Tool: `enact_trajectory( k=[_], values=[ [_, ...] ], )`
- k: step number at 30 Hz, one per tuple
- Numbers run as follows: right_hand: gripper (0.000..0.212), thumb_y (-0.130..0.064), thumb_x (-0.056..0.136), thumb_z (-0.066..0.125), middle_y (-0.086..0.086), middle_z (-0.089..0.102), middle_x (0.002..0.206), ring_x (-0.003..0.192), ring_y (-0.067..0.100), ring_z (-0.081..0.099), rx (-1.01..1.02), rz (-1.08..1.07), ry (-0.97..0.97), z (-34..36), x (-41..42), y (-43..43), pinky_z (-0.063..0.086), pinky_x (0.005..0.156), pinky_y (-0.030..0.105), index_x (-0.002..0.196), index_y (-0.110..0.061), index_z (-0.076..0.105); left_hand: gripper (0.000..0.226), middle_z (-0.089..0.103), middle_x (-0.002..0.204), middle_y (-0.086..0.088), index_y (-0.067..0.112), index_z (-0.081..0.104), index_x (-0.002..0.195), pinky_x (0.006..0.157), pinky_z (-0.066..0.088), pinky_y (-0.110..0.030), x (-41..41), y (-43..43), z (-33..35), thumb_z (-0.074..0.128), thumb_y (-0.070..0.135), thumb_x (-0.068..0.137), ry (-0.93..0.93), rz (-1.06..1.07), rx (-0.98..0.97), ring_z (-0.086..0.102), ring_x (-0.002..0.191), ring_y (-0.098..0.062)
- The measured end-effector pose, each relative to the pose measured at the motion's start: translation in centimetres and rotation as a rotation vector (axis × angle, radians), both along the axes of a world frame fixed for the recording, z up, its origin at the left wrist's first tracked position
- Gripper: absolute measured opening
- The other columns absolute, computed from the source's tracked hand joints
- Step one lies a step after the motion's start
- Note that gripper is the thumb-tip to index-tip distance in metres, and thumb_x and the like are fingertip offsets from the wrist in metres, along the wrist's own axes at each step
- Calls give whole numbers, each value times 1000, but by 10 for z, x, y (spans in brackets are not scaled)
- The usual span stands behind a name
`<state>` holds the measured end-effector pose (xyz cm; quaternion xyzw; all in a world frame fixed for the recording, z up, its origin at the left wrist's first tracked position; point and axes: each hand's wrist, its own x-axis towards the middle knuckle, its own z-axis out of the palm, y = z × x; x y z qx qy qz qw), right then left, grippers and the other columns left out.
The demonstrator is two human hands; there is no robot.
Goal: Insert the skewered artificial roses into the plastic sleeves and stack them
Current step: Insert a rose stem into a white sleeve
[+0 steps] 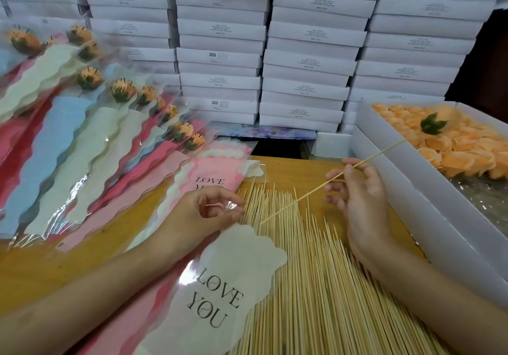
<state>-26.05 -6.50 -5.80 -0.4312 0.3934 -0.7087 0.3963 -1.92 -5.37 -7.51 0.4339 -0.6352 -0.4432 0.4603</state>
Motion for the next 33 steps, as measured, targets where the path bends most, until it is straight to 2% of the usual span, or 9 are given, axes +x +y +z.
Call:
enact_trajectory(
  k=[2,4,7,11,16,28,33],
  values=[
    [16,-11,104,39,-2,65,72,56,5,60,-2,-11,2,-1,0,-1,52,50,20,97,-19,51,6,45,53,-15,9,70,86,40,27,-17,1,0,0,72,5,82,21,21,-9,33,40,-15],
    [16,-11,104,40,0,65,75,57,6,61,-2,-20,3,-2,-1,-2,53,51,20,95,-19,50,5,50,56,-13,3,69,86,36,26,-16,0,0,1,72,3,82,32,40,-18,31,37,-13],
    [16,-11,104,40,2,66,79,60,7,63,6,-28,25,-3,-2,-2,54,53,22,94,-18,50,10,57,57,-5,-11,63,88,34,29,-13,-3,1,2,68,-4,82,82,38,-20,37,34,-7],
    [14,-13,104,41,0,68,79,63,8,65,25,-15,47,-6,-2,-3,56,54,23,96,-17,51,12,58,51,5,-12,61,85,33,25,-13,-3,2,3,65,0,85,77,22,-13,31,30,-9],
    [13,-13,104,42,-4,72,74,64,8,66,50,38,55,-8,-1,-4,55,54,22,97,-16,52,14,59,53,3,-11,59,85,33,23,-15,-3,4,5,63,1,87,49,34,-40,28,32,-11],
    [14,-12,104,40,-2,71,71,62,8,66,107,91,-24,-5,1,-2,56,53,22,98,-14,53,9,63,58,2,-6,60,86,35,24,-15,-3,4,5,61,2,90,27,55,-91,30,36,-10],
    [11,-12,103,42,-2,73,74,65,10,68,133,168,53,-7,2,0,56,56,23,104,-15,54,8,66,62,-4,-3,59,85,35,22,-17,-3,5,4,60,2,91,59,52,-89,29,36,-12]
  ],
)
